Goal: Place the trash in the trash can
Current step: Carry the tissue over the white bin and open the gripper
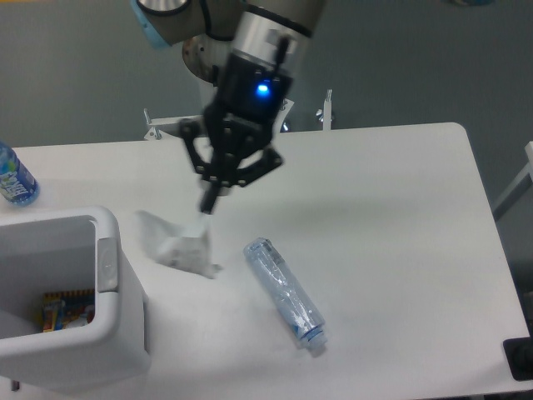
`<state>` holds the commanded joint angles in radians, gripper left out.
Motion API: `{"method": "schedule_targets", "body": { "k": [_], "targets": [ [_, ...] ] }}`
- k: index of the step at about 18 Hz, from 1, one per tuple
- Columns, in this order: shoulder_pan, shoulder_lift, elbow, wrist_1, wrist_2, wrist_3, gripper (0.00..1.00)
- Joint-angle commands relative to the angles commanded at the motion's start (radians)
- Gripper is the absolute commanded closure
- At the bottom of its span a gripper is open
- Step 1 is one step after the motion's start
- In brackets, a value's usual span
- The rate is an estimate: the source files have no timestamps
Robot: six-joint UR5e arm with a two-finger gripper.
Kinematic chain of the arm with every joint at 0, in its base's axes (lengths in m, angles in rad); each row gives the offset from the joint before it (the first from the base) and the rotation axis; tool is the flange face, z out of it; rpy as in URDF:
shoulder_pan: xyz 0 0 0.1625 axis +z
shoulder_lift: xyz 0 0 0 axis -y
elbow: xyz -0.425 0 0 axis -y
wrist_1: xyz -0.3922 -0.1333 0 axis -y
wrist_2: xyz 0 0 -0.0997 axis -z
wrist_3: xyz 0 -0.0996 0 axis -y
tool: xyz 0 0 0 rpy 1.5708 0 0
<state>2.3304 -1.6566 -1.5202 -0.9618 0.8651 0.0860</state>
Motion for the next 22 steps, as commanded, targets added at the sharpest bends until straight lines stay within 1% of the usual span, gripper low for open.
{"method": "schedule_targets", "body": {
  "k": [3, 5, 7, 11, 13, 15, 20, 22],
  "targets": [
    [-0.090, -0.035, 0.009, 0.003, 0.003, -0.002, 1.00],
    [-0.123, -0.048, 0.006, 0.015, 0.003, -0.002, 1.00],
    [-0.166, -0.077, 0.011, 0.018, 0.003, 0.001, 1.00],
    [-0.200, -0.130, 0.015, 0.084, 0.003, 0.009, 1.00],
    [-0.207, -0.150, 0.028, 0.087, 0.005, 0.008, 1.00],
    [-0.212, -0.161, 0.023, 0.089, 0.006, 0.009, 1.00],
    [-0.212, -0.173, 0.018, 0.095, 0.008, 0.014, 1.00],
    [-0.212, -0.180, 0.017, 0.095, 0.009, 0.029, 0.89]
  ]
}}
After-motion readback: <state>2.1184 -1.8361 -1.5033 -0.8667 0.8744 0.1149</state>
